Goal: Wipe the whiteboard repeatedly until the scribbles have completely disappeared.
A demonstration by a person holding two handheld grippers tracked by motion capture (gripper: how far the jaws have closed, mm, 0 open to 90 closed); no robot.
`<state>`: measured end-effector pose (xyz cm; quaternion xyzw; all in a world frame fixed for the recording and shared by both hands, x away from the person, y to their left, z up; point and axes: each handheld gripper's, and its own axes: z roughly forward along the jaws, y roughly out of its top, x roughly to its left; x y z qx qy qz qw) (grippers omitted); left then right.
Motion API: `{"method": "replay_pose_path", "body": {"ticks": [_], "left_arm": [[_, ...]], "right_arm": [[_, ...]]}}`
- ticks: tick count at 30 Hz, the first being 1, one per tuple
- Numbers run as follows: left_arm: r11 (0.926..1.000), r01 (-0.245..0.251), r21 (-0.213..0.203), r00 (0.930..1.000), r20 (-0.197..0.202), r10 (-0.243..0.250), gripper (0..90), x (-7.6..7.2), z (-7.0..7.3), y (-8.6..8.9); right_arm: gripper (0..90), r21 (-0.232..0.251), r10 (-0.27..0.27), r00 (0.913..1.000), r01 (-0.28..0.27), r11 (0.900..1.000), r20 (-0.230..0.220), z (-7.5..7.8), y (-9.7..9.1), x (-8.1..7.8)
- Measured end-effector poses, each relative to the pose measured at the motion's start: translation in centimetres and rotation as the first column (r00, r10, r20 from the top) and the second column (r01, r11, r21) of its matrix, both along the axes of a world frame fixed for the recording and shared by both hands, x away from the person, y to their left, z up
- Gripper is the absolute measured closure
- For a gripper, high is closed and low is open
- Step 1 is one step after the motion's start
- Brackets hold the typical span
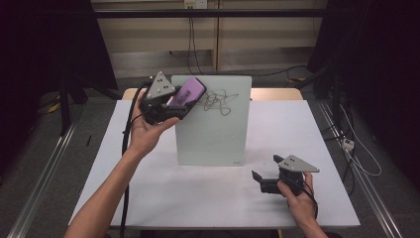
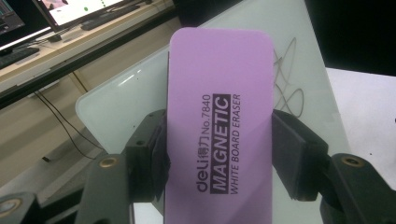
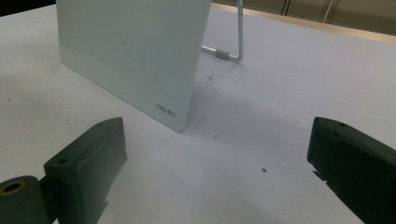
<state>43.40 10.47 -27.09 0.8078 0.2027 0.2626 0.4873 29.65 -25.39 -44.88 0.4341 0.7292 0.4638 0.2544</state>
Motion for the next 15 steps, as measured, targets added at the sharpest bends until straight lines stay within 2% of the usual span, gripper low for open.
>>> {"method": "replay_pose_path", "body": {"ticks": [4,10,15], "left_arm": [[1.0000,-0.001,-0.006,1.0000,-0.009,0.001,41.5,0.0,-0.2,-0.1],[0.9995,0.020,0.023,0.9998,-0.009,-0.020,41.5,-0.3,-1.1,-0.9],[0.9989,0.034,0.032,0.9994,-0.014,-0.033,41.5,-0.6,-1.8,-1.5]], "right_arm": [[4.5,-0.001,0.002,1.0000,-0.002,1.0000,-0.001,0.0,0.1,0.0],[4.5,0.000,0.001,1.0000,-0.001,1.0000,-0.001,0.0,0.0,-0.1],[4.5,-0.001,0.003,1.0000,-0.003,1.0000,-0.002,0.0,0.1,0.0]]}}
